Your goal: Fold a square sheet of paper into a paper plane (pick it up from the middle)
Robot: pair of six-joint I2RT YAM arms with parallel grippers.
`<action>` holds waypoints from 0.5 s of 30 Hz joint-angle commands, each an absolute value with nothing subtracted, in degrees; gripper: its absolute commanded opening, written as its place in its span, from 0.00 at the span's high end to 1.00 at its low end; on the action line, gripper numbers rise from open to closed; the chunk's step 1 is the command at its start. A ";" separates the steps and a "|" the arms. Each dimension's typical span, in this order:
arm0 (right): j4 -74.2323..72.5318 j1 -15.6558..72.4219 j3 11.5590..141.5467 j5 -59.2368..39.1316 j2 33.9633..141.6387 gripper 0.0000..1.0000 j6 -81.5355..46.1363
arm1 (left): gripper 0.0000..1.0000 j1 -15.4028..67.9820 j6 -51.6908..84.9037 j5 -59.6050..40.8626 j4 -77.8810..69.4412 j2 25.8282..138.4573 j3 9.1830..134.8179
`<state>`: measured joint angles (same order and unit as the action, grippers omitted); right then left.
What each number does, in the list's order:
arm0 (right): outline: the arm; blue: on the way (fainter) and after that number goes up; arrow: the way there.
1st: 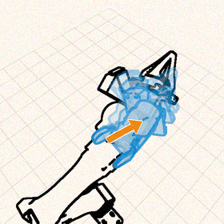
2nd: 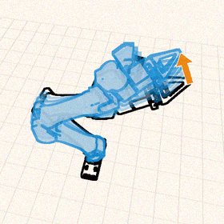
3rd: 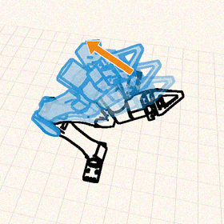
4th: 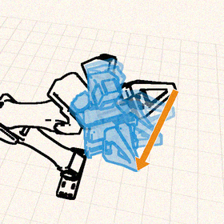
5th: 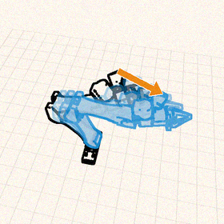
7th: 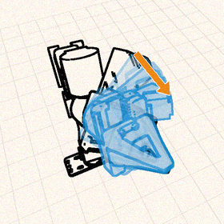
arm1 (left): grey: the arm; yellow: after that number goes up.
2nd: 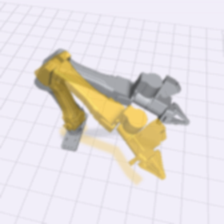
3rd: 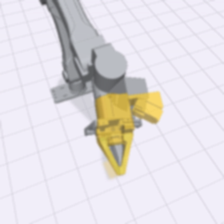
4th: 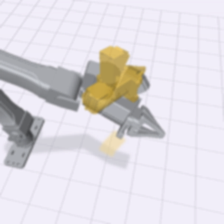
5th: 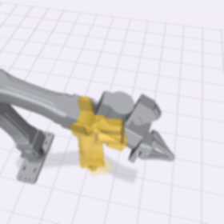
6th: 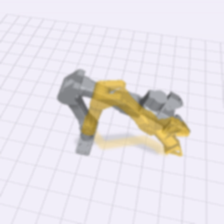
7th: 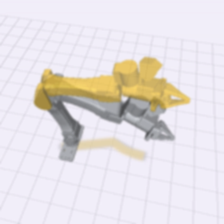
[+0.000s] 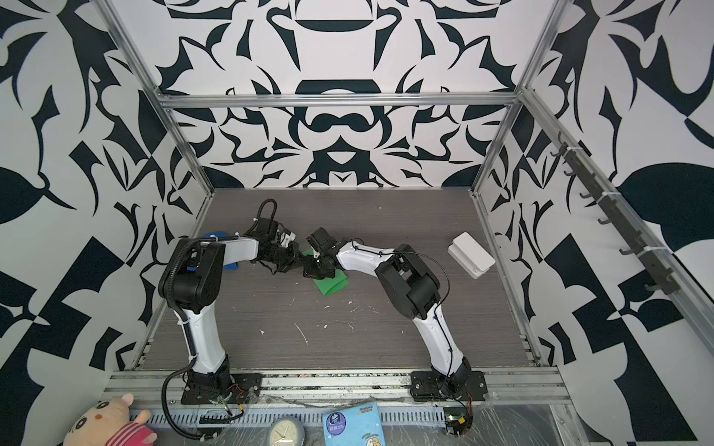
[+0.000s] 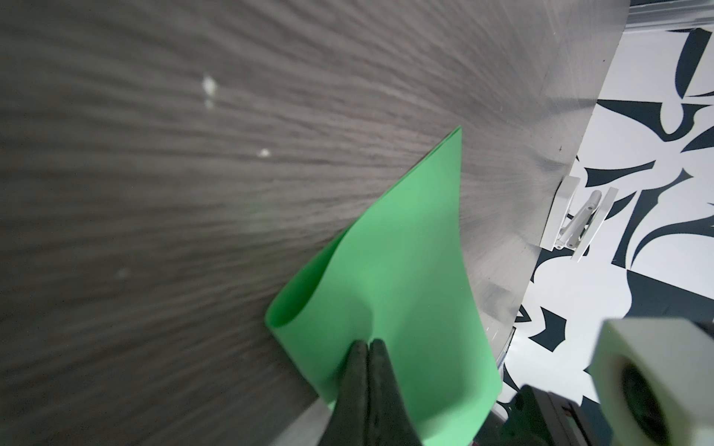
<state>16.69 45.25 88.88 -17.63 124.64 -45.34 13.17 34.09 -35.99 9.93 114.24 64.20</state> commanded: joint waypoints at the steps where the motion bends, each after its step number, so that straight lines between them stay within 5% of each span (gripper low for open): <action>1: 19.26 44.50 90.60 -14.67 123.15 1.00 -45.99 | 0.95 13.01 33.84 -29.97 12.72 115.85 62.01; 15: 22.19 44.14 86.36 -18.25 121.14 1.00 -44.21 | 0.95 12.90 33.92 -29.40 12.78 115.83 61.89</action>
